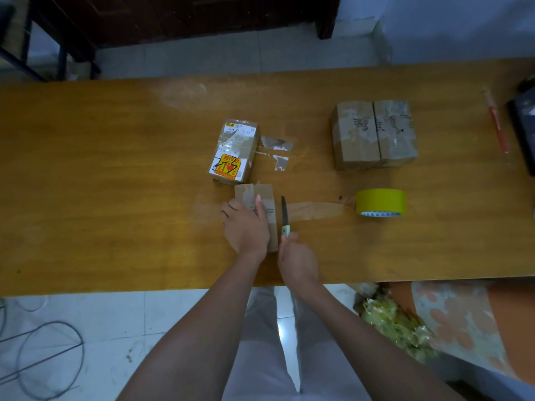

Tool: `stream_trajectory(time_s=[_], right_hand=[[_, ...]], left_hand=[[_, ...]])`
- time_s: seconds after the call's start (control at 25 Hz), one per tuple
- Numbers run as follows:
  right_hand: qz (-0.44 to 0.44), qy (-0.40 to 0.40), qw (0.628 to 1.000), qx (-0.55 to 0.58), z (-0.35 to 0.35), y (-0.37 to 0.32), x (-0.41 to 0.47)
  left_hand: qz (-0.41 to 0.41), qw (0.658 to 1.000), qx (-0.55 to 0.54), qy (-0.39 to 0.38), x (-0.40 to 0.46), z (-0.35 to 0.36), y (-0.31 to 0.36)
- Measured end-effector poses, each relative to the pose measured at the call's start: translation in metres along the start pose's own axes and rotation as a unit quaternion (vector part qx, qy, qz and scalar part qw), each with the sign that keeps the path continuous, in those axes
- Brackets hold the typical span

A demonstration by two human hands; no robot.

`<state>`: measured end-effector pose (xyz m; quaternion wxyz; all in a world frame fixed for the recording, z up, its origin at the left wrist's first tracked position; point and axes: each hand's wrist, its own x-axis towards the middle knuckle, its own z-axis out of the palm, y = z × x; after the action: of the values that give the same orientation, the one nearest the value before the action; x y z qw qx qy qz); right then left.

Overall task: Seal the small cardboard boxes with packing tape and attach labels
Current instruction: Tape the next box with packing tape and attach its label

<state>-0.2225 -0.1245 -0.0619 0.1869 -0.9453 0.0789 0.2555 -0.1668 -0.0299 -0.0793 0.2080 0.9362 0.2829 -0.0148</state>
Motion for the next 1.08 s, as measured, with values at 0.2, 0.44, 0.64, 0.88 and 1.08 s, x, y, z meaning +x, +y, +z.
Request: stream_trajectory(time_s=[0.2, 0.44, 0.64, 0.88, 1.08], right_hand=[[0.001, 0.007, 1.000, -0.015, 0.004, 0.003, 0.004], [-0.002, 0.014, 1.000, -0.011, 0.010, 0.007, 0.007], [0.001, 0.014, 1.000, -0.018, 0.012, 0.008, 0.006], [0.001, 0.011, 0.999, -0.033, 0.013, 0.009, 0.010], [0.008, -0.019, 0.999, -0.027, 0.024, 0.007, 0.002]], left_hand=[[-0.004, 1.000, 0.001, 0.005, -0.001, -0.002, 0.002], [-0.004, 1.000, 0.004, 0.004, -0.002, -0.003, 0.002], [0.000, 1.000, -0.003, 0.008, -0.001, -0.001, 0.002], [0.003, 1.000, 0.013, 0.006, 0.000, 0.000, 0.000], [0.004, 1.000, 0.007, 0.005, 0.000, -0.001, 0.000]])
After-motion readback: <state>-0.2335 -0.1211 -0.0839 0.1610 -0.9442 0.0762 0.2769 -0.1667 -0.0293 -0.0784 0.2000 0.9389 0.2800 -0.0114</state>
